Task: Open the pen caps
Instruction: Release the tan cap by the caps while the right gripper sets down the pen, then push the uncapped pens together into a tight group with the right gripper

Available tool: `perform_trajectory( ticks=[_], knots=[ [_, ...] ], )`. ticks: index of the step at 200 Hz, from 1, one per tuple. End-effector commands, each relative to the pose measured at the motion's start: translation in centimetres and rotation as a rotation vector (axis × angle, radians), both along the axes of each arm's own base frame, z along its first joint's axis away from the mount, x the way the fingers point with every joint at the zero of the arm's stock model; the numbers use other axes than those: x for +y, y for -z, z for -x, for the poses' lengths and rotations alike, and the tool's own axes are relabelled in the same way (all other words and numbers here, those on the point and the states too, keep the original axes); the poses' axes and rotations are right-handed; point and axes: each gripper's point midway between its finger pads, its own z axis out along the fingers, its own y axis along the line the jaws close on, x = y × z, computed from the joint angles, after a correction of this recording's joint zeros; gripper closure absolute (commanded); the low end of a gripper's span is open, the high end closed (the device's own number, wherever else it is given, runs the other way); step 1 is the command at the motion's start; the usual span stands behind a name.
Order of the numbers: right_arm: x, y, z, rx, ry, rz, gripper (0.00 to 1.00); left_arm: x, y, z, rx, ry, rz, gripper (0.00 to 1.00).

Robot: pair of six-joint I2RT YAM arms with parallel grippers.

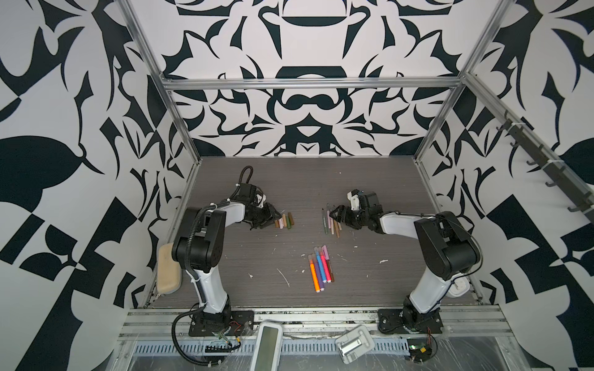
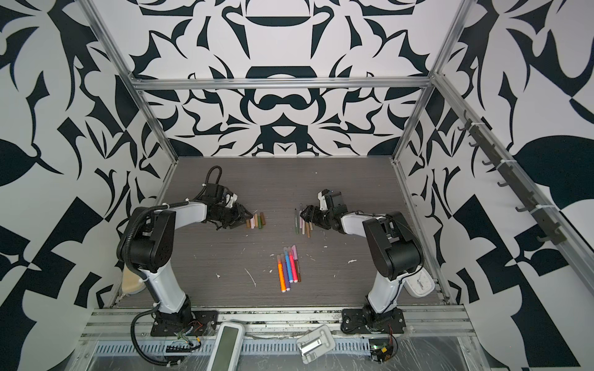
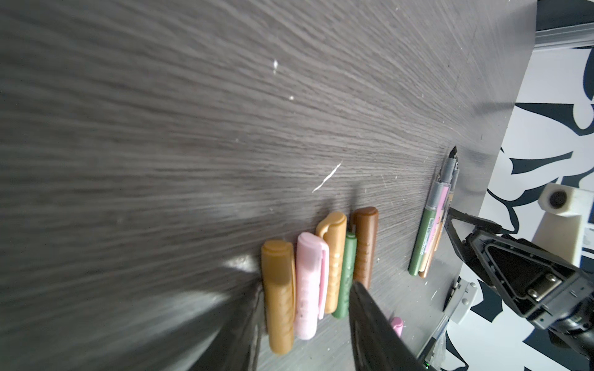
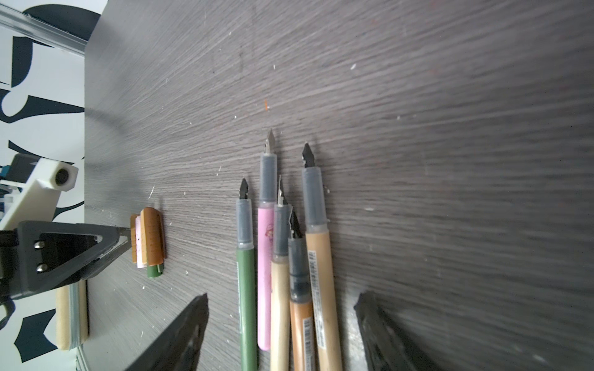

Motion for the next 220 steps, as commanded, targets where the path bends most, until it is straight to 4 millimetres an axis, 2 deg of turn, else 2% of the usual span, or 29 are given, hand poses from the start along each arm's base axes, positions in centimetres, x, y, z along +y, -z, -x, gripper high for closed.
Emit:
perform_trajectory(
  ticks=[1,67,102,131,159,181,220],
  knots=[
    [-1.5,4.1,2.6,0.166,0.027,0.080,0.24,0.3,1.9,1.4,0.076,0.010,-0.030,0.54],
    [-1.5,3.4,3.1,0.138,0.023,0.060,0.24,0.4,1.4,1.5,0.047,0.000,-0.027,0.54],
    [-0.5,3.1,3.7,0.134,-0.014,0.021,0.28,0.4,1.5,1.4,0.048,-0.001,-0.019,0.54],
    [-0.5,3.2,3.8,0.134,-0.013,0.036,0.29,1.2,1.0,1.3,0.025,-0.033,-0.042,0.54],
    [0.6,3.0,3.8,0.133,-0.056,0.037,0.33,1.5,1.0,1.3,0.021,-0.042,-0.042,0.54],
    [-0.4,2.8,3.9,0.128,-0.004,0.176,0.28,1.5,1.3,1.2,0.032,-0.047,-0.030,0.54],
    [-2.2,-0.4,3.6,0.069,0.054,0.613,0.18,1.5,1.3,1.2,0.031,-0.050,-0.018,0.54]
  ],
)
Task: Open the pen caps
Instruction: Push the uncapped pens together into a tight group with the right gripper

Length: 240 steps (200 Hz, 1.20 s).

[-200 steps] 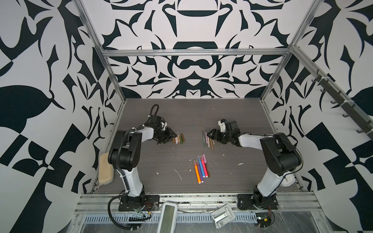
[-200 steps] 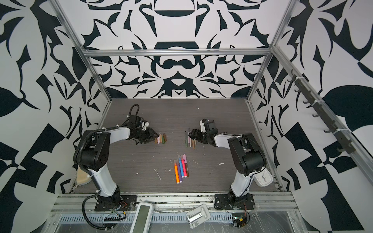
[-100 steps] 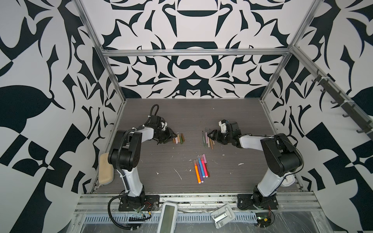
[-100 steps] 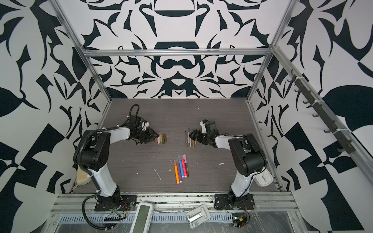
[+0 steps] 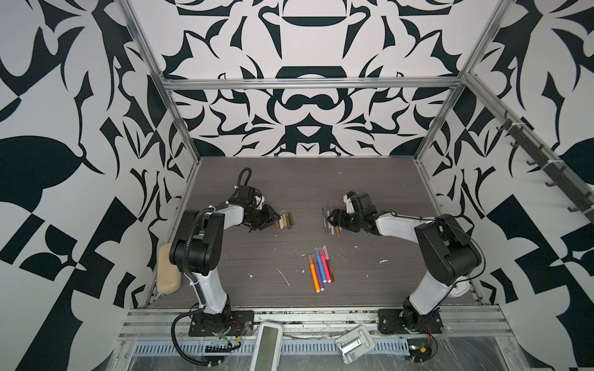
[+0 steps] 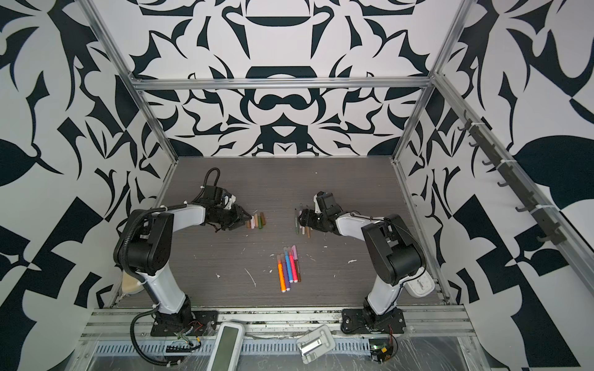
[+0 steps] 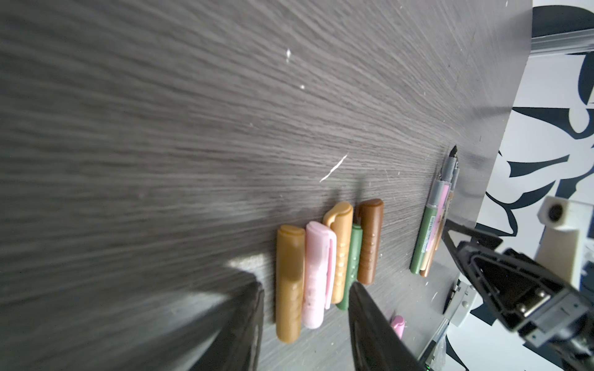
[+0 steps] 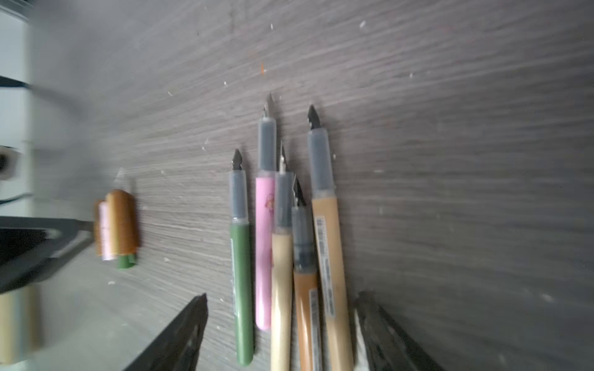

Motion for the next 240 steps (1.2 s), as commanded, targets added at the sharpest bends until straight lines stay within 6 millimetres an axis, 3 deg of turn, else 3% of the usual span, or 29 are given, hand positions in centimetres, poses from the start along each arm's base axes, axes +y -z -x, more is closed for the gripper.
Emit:
perform_trajectory(
  ticks=[1,22,58,149,240],
  knots=[
    [-3.5,-0.9,1.0,0.022,0.054,0.388,0.17,0.6,1.3,0.9,0.042,-0.015,-0.018,0.54],
    [-2.3,-2.2,0.5,0.000,-0.007,0.540,0.07,0.6,1.4,0.9,0.048,-0.013,-0.016,0.54],
    [1.0,-2.3,-0.1,0.009,-0.082,0.560,0.03,0.6,1.6,1.0,0.054,-0.013,-0.016,0.54],
    [1.0,-0.2,-1.4,0.106,-0.076,0.699,0.06,0.5,1.8,0.9,0.065,-0.009,-0.013,0.54],
    [-0.7,-0.1,-1.4,0.135,-0.008,0.702,0.08,0.4,1.9,0.9,0.073,-0.007,-0.011,0.54]
  ],
)
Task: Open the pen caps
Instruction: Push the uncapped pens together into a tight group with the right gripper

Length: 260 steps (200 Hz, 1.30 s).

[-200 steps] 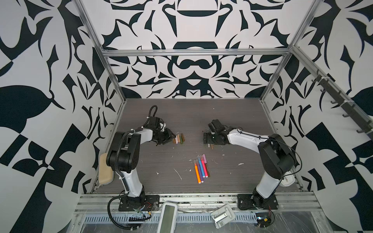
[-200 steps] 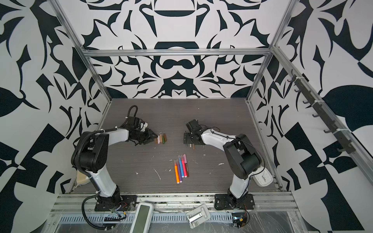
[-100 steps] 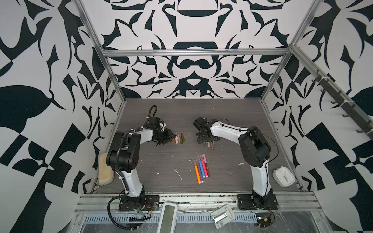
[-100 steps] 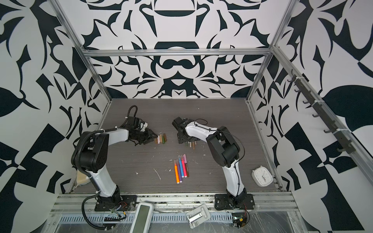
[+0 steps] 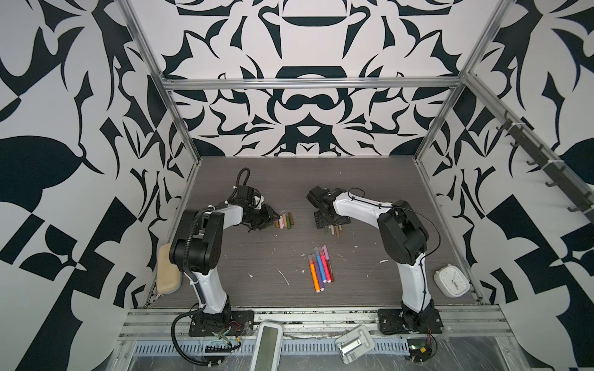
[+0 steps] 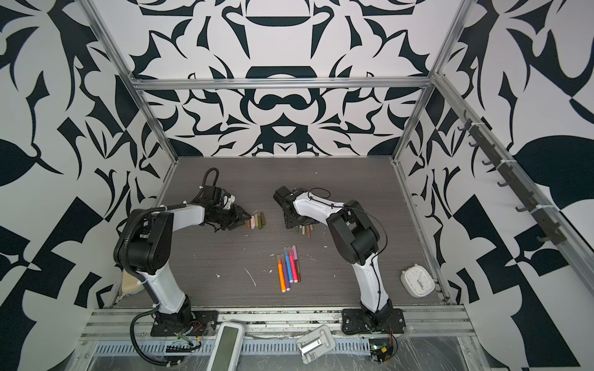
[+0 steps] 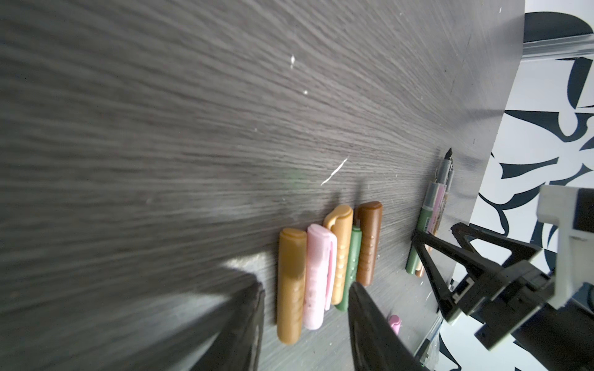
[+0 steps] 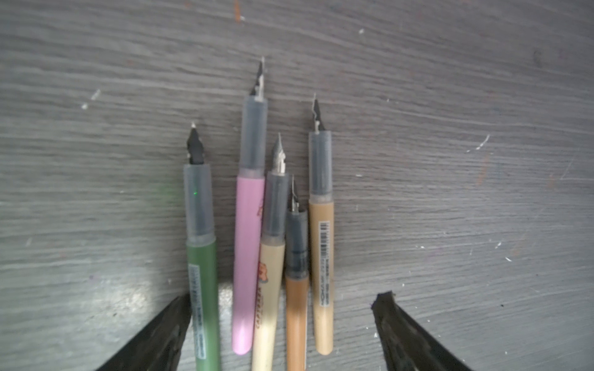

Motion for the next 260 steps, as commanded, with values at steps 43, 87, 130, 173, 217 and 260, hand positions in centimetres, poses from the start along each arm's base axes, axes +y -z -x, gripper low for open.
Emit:
perform_trajectory(
  ticks=[43,87,130,173,217,260],
  knots=[
    [-2.1,-0.5,0.1,0.011,0.057,0.016,0.09,0.5,1.9,0.9,0.070,-0.010,-0.029,0.54],
    [-2.0,-0.2,0.1,0.017,0.061,-0.002,0.09,0.5,1.9,0.9,0.071,-0.009,-0.028,0.54],
    [-1.8,1.0,0.6,0.048,0.093,-0.098,0.18,0.5,1.9,0.9,0.072,-0.009,-0.028,0.54],
    [-2.4,1.7,0.9,0.064,0.116,-0.134,0.25,0.5,2.0,0.9,0.073,-0.007,-0.028,0.55],
    [-2.4,1.9,1.1,0.069,0.118,-0.136,0.27,0.5,2.0,0.9,0.073,-0.006,-0.027,0.54],
    [-2.4,2.0,1.1,0.069,0.121,-0.137,0.28,0.5,2.0,0.9,0.075,-0.006,-0.027,0.54]
  ],
)
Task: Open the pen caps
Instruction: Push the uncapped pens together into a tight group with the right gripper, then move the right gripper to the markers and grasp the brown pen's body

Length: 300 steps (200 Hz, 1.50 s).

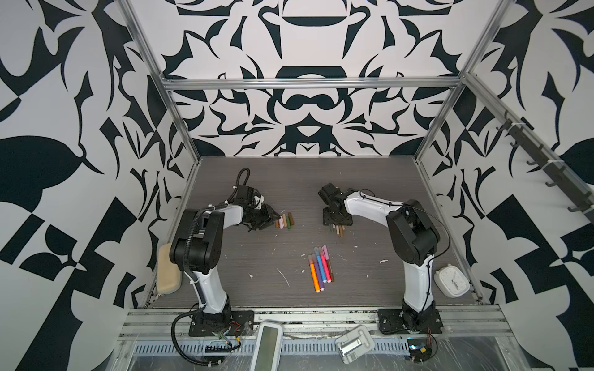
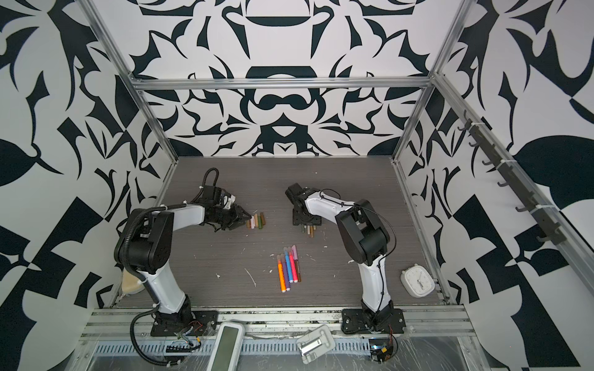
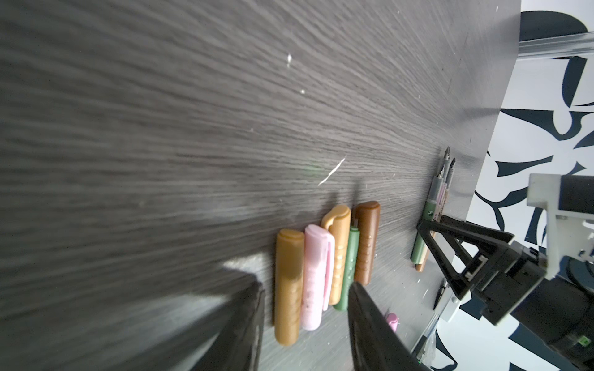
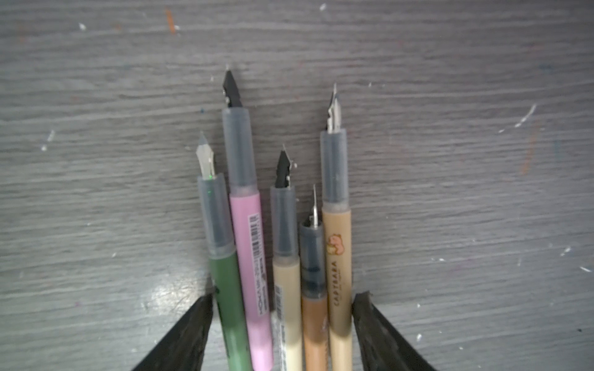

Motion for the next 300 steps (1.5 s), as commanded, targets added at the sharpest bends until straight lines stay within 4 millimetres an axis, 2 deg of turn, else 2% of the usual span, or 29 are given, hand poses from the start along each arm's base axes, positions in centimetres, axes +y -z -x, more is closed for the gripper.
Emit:
perform_trajectory(
  ticks=[1,90,156,177,202,235,252,267,271,280,300],
  knots=[
    [-1.3,1.1,1.5,0.058,0.014,0.040,0.28,0.6,2.0,0.9,0.072,-0.011,-0.037,0.54],
    [-1.3,1.1,1.5,0.057,0.016,0.041,0.29,0.6,2.0,0.9,0.071,-0.011,-0.037,0.54],
    [-1.3,1.0,1.5,0.057,0.014,0.041,0.21,0.6,2.0,0.9,0.073,-0.012,-0.038,0.54],
    [-1.2,0.9,1.3,0.052,0.006,0.036,0.13,0.6,2.1,0.9,0.074,-0.011,-0.039,0.54],
    [-0.1,-0.2,1.2,0.033,-0.044,-0.020,0.08,0.7,1.9,0.9,0.067,-0.011,-0.039,0.55],
    [0.2,-4.1,1.2,-0.045,-0.100,-0.041,0.07,0.8,1.5,1.0,0.044,-0.015,-0.040,0.55],
    [-0.1,-5.8,2.0,-0.068,-0.114,-0.038,0.07,0.7,1.5,1.0,0.049,-0.014,-0.039,0.55],
    [-0.3,-6.9,3.5,-0.082,-0.139,-0.027,0.08,0.7,1.5,1.0,0.048,-0.014,-0.039,0.55],
    [-0.5,-7.7,3.8,-0.107,-0.142,-0.020,0.09,0.7,1.5,1.0,0.047,-0.014,-0.039,0.55],
    [-0.3,-8.2,5.2,-0.116,-0.162,-0.026,0.10,0.8,1.5,1.0,0.045,-0.015,-0.040,0.55],
    [-0.1,-7.6,9.5,-0.094,-0.185,-0.056,0.17,0.8,1.4,1.0,0.042,-0.017,-0.041,0.55]
  ],
)
